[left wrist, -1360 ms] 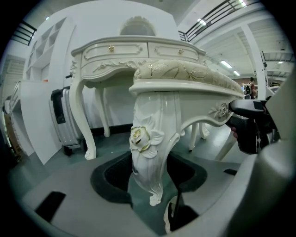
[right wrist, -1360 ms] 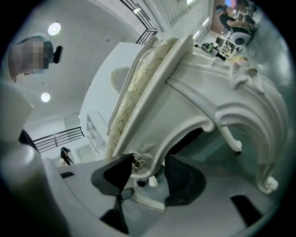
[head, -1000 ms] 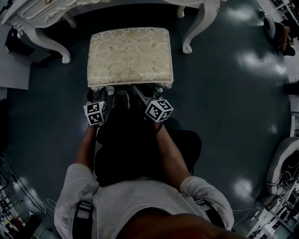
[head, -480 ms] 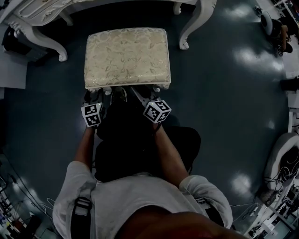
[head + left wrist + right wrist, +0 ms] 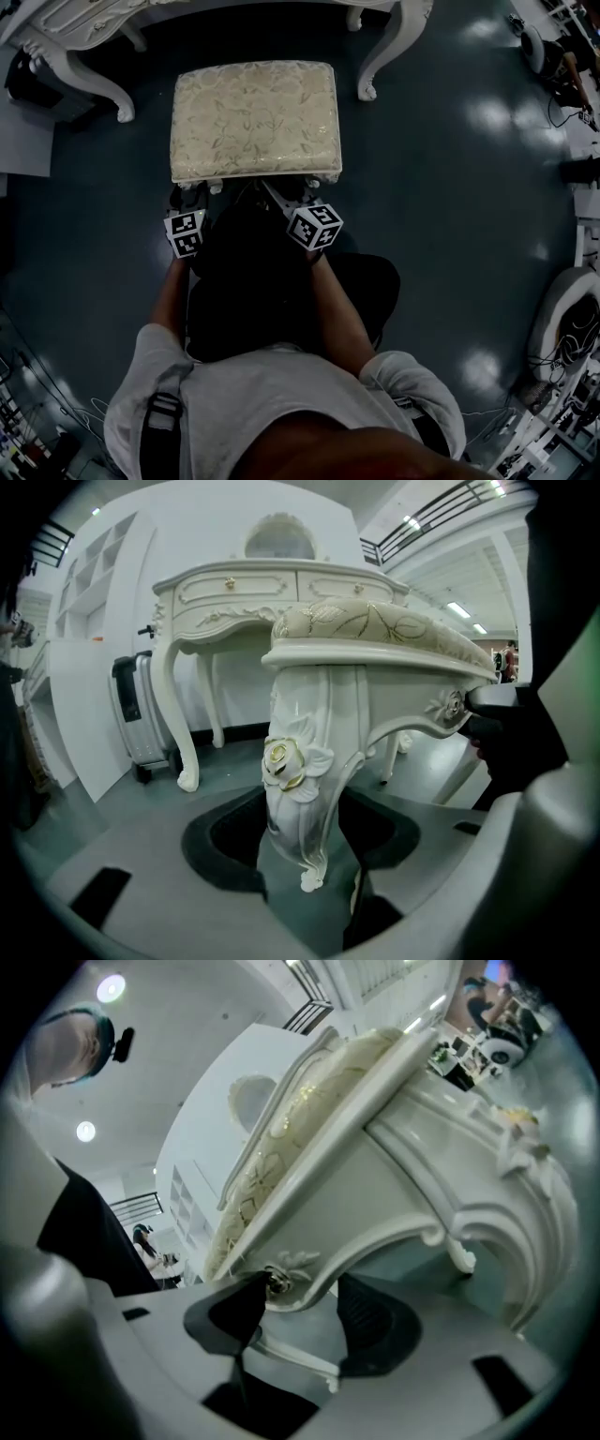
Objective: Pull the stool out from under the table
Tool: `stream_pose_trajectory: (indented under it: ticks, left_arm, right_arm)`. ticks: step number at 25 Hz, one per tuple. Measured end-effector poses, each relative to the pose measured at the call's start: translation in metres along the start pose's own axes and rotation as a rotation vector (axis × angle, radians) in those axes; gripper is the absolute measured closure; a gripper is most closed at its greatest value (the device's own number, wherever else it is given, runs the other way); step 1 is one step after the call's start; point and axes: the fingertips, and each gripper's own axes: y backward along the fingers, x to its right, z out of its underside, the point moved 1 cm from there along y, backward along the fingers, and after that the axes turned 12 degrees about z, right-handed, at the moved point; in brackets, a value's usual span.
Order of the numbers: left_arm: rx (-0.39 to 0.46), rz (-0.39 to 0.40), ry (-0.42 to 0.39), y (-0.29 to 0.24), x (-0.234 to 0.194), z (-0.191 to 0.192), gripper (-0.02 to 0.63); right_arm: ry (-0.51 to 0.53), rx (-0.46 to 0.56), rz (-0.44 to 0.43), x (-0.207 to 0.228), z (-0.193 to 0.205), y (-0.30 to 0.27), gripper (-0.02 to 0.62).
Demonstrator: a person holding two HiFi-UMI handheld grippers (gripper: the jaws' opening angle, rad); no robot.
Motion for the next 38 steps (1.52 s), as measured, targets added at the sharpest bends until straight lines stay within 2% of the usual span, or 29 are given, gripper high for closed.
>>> stream_pose_trajectory:
  ticks: [7, 9, 12, 14, 16, 17, 20, 23, 25, 28, 30, 34, 36, 38]
  left_arm:
    - [-0.051, 0.002, 0.006, 0.008, 0.003, 0.004, 0.364]
    - [-0.088, 0.039, -0.028, 0.009, 0.003, 0.002, 0.364]
    - [-0.143, 0.123, -0.132, 0.023, 0.003, -0.008, 0.364]
    - [-0.175, 0.157, -0.184, 0.034, 0.003, -0.018, 0.368]
    - [-0.209, 0.172, -0.232, 0.043, 0.005, -0.031, 0.44]
    - [-0.226, 0.174, -0.258, 0.047, 0.006, -0.038, 0.446]
    - [-0.303, 0.156, -0.295, 0.054, 0.002, -0.051, 0.59]
    - [-0.38, 0.152, -0.236, 0.066, -0.003, -0.054, 0.6]
    - [-0.403, 0.127, -0.245, 0.078, -0.008, -0.065, 0.6]
    - [-0.367, 0.083, -0.258, 0.084, -0.006, -0.107, 0.6]
    - [-0.306, 0.092, -0.207, 0.085, 0.005, -0.15, 0.6]
    - [-0.191, 0.234, -0.025, 0.094, 0.045, -0.247, 0.6]
    - [-0.158, 0.262, -0.004, 0.108, 0.057, -0.288, 0.6]
    - [-0.138, 0.258, -0.03, 0.125, 0.067, -0.322, 0.6]
  right_arm:
    - [0.274, -0.149, 0.206, 0.014, 0.006, 0.016, 0.337]
    - [0.275, -0.183, 0.277, 0.023, 0.001, 0.023, 0.338]
    - [0.244, -0.214, 0.346, 0.028, -0.012, 0.047, 0.346]
    - [0.247, -0.193, 0.383, 0.027, -0.03, 0.064, 0.399]
    - [0.266, -0.17, 0.433, 0.024, -0.049, 0.078, 0.45]
    - [0.276, -0.158, 0.459, 0.021, -0.06, 0.083, 0.484]
    - [0.325, -0.094, 0.531, 0.005, -0.094, 0.09, 0.56]
    - [0.485, -0.032, 0.528, -0.029, -0.119, 0.078, 0.58]
    - [0.571, -0.036, 0.48, -0.058, -0.131, 0.061, 0.581]
    - [0.595, -0.028, 0.407, -0.09, -0.159, 0.035, 0.581]
    - [0.616, -0.039, 0.397, -0.106, -0.18, 0.027, 0.581]
    - [0.617, -0.106, 0.394, -0.144, -0.22, 0.026, 0.581]
    - [0.615, -0.128, 0.396, -0.168, -0.242, 0.031, 0.581]
    - [0.632, -0.148, 0.391, -0.194, -0.265, 0.039, 0.581]
